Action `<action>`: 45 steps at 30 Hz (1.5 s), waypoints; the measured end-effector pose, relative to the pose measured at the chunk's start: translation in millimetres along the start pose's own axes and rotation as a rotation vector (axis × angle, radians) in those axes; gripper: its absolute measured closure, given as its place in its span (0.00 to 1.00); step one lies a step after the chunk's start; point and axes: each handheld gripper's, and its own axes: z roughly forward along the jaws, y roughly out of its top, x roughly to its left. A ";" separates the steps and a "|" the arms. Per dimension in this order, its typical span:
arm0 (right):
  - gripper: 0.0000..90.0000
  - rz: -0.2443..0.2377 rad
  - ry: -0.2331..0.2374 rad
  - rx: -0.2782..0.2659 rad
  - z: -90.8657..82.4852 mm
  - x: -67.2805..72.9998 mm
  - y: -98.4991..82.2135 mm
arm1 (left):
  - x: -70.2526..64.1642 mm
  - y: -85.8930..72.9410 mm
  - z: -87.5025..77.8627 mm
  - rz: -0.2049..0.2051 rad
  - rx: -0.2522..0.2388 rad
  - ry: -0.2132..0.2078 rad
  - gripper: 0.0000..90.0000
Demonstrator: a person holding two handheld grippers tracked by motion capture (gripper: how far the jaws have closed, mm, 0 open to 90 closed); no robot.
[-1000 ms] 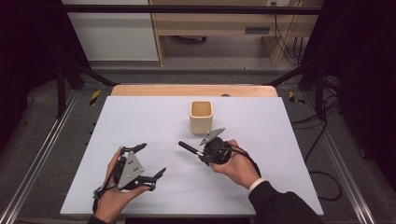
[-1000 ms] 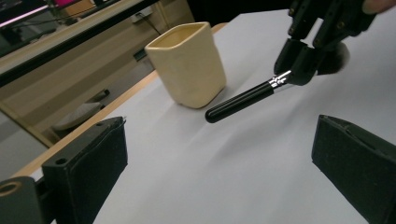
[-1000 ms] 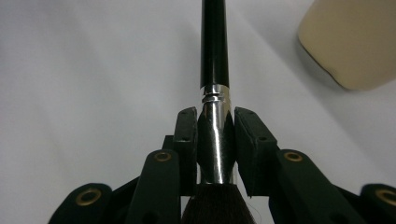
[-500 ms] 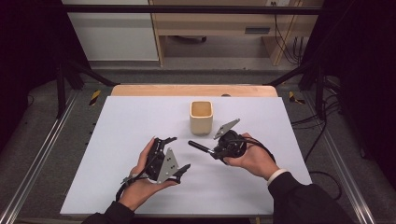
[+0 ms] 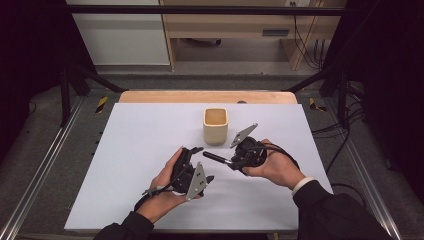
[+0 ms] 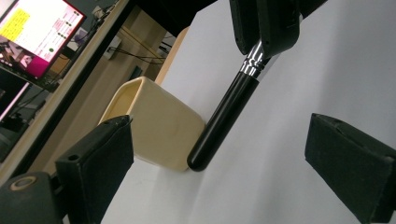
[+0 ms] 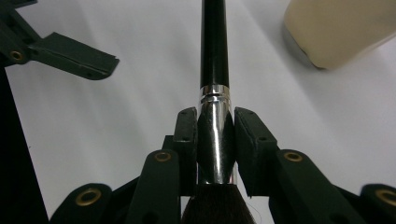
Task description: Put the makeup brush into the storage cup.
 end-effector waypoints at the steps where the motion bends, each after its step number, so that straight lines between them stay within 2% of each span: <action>1: 0.79 -0.014 0.000 0.007 0.1 0.1 0.8 | -0.3 0.4 0.7 0.010 0.007 0.000 0.11; 3: 0.79 -0.015 0.005 0.014 0.2 2.0 2.4 | -1.2 1.1 2.6 0.022 0.019 -0.001 0.11; 4: 0.79 -0.013 0.011 0.015 0.1 2.7 3.2 | -2.7 1.2 4.3 0.007 0.013 -0.020 0.12; 6: 0.79 -0.019 0.013 0.018 0.1 3.4 4.8 | -3.4 2.4 6.4 0.009 0.006 -0.017 0.12; 8: 0.79 -0.020 0.016 0.023 0.5 4.7 6.4 | -2.7 4.1 6.6 0.056 0.037 -0.021 0.14; 10: 0.79 -0.034 0.017 0.027 0.9 5.5 7.7 | -3.6 5.8 8.1 0.084 0.043 -0.026 0.15; 15: 0.79 -0.031 0.030 0.026 1.3 8.6 10.7 | -9.7 8.1 12.0 0.153 0.062 -0.040 0.21; 20: 0.79 -0.030 0.042 0.032 1.1 10.9 13.1 | -13.2 7.1 17.1 0.176 0.074 -0.043 0.28; 23: 0.79 -0.044 0.045 0.031 1.3 10.9 13.9 | -16.0 6.1 20.3 0.158 0.060 -0.034 0.34; 24: 0.79 -0.042 0.045 0.032 1.4 11.3 14.0 | -14.5 6.8 18.9 0.191 0.086 -0.028 0.35; 25: 0.79 -0.041 0.045 0.032 1.7 11.5 14.1 | -14.7 6.7 19.2 0.194 0.085 -0.026 0.38; 26: 0.79 -0.045 0.049 0.032 1.9 11.3 14.2 | -16.3 6.0 20.9 0.177 0.066 -0.026 0.40; 27: 0.79 -0.044 0.048 0.034 2.1 11.7 14.3 | -16.7 6.2 20.9 0.185 0.069 -0.026 0.43; 28: 0.79 -0.045 0.050 0.037 2.2 11.8 14.4 | -16.6 6.7 20.2 0.215 0.082 -0.026 0.45; 32: 0.79 -0.045 0.052 0.039 2.8 13.5 15.2 | -19.9 7.0 21.4 0.235 0.084 -0.032 0.54; 38: 0.79 -0.041 0.061 0.038 3.0 14.3 15.9 | -21.1 5.9 22.3 0.246 0.087 -0.029 0.60; 40: 0.79 -0.045 0.063 0.039 3.0 14.2 15.9 | -20.2 6.4 21.6 0.264 0.106 -0.029 0.61; 45: 0.79 -0.056 0.066 0.043 3.4 13.8 16.0 | -21.4 5.9 22.0 0.257 0.096 -0.027 0.63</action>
